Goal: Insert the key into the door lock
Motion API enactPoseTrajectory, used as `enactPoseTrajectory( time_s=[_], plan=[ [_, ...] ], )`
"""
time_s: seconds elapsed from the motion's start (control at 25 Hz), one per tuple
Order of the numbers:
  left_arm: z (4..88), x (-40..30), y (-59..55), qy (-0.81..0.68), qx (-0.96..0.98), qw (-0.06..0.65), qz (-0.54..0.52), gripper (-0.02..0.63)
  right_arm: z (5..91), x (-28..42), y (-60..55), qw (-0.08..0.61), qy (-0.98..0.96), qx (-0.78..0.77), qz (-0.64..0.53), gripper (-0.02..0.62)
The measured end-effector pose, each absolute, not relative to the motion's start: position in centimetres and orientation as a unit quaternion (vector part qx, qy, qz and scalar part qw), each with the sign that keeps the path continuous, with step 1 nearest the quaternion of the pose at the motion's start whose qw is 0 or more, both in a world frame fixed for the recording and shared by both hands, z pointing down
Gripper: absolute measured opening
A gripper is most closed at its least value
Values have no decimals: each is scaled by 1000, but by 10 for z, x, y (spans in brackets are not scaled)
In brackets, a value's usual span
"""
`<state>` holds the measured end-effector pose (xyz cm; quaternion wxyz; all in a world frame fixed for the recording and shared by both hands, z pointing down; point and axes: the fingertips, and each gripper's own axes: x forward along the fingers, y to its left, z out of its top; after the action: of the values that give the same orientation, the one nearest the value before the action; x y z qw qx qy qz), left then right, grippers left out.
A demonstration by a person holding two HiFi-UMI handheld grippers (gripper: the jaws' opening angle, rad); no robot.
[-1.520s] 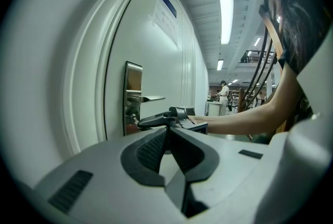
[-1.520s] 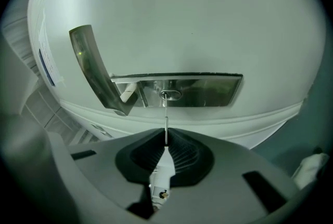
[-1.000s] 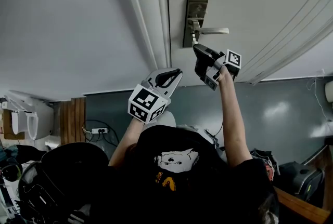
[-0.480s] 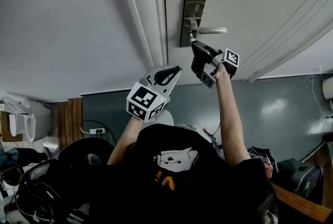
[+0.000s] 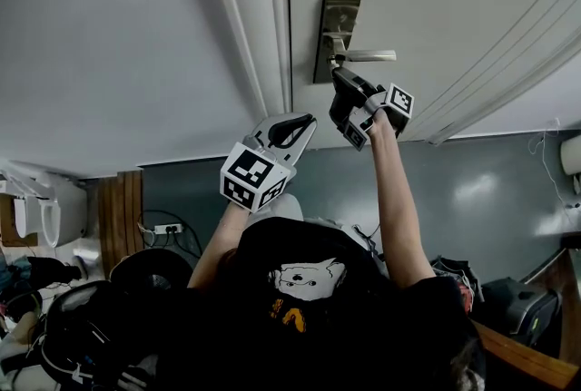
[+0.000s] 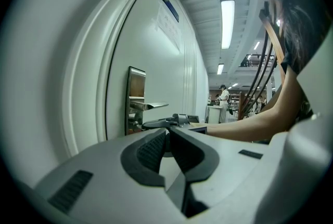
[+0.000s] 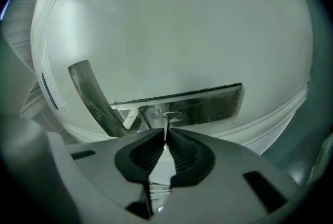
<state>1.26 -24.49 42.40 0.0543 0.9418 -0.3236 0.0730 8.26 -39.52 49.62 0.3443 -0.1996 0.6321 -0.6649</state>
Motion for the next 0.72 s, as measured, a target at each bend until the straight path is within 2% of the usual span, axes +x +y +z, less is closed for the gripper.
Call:
enactPoseTrajectory(
  time_s=[0.24, 0.72],
  plan=[
    [423, 11, -242, -329, 940, 58, 75, 28, 493, 83, -393, 335, 653, -225, -641, 25],
    [417, 8, -227, -336, 935, 77, 80, 28, 490, 88, -337, 273, 701, -274, -600, 25]
  ],
)
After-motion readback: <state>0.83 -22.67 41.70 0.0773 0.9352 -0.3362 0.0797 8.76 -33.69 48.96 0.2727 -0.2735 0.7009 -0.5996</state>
